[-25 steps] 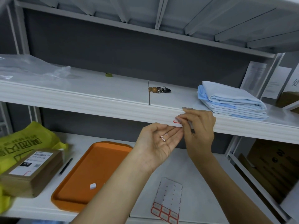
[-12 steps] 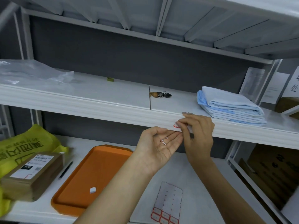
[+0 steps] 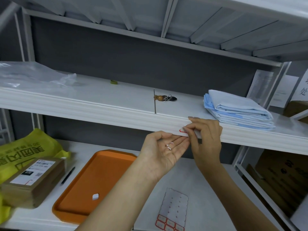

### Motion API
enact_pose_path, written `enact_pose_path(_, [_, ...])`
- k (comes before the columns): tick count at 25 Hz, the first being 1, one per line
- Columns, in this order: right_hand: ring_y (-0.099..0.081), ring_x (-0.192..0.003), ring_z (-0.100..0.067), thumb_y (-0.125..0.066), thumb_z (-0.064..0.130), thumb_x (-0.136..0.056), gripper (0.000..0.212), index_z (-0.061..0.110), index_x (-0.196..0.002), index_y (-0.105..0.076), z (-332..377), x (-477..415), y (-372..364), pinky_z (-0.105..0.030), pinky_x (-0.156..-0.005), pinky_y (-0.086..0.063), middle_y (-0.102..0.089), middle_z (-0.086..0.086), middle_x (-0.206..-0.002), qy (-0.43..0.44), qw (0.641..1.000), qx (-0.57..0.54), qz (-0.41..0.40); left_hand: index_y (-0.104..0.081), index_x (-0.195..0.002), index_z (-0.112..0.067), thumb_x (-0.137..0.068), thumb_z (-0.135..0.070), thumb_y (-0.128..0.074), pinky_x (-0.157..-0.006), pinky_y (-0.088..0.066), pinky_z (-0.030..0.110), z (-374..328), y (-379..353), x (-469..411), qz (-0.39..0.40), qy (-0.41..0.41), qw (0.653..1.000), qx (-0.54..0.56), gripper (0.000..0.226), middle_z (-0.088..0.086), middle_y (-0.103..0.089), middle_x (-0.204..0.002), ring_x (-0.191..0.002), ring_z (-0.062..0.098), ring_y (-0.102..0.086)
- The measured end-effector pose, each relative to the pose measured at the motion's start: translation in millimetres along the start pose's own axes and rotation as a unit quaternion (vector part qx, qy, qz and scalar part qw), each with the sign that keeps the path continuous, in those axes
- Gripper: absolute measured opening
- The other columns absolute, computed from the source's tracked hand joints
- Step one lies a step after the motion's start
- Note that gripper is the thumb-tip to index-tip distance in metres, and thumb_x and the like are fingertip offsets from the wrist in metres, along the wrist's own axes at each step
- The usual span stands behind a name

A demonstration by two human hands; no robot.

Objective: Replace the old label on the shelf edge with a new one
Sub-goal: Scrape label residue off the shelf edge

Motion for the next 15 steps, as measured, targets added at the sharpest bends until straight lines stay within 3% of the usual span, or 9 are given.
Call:
enact_pose_path(7, [-0.058,-0.094,-0.025,-0.072,0.006,-0.083,0.008,-0.001,-0.086,-0.071,1.7,-1.4,-2.2,-0.036,-0.082,-0.043,-0.069,-0.014,-0.095,-0.002,1.0,0.02,-0.007,-0.067,-0.101,0.017,-0.085,-0.002,-0.049,-0.098,-0.051,0.042,-1.2,0.8,-2.1,0.006,0.005,1.0,-0.003,0.031,0.029,-0.067,-0.112,-0.107,0.037,-0.067])
enact_pose_path(15, [-0.054,-0.098,-0.021,-0.069,0.016,-0.084,0.018,-0.001,-0.088,-0.07,-1.5,-2.1,0.6,-0.03,-0.088,-0.039,-0.068,-0.015,-0.098,-0.006,1.0,0.011,0.019,-0.066,-0.102,0.02,-0.084,-0.002,-0.049,-0.093,-0.054,0.043,-2.0,0.5,-0.5,0.003,0.012,1.0,0.002,0.033,0.031,-0.068,-0.108,-0.1,0.038,-0.069])
Point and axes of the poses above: each hand's wrist, its own x-axis away from the middle knuckle, its own y-axis out of the back of the hand, z = x × y, the point moved 3 cm from there along -x, towards the middle knuckle
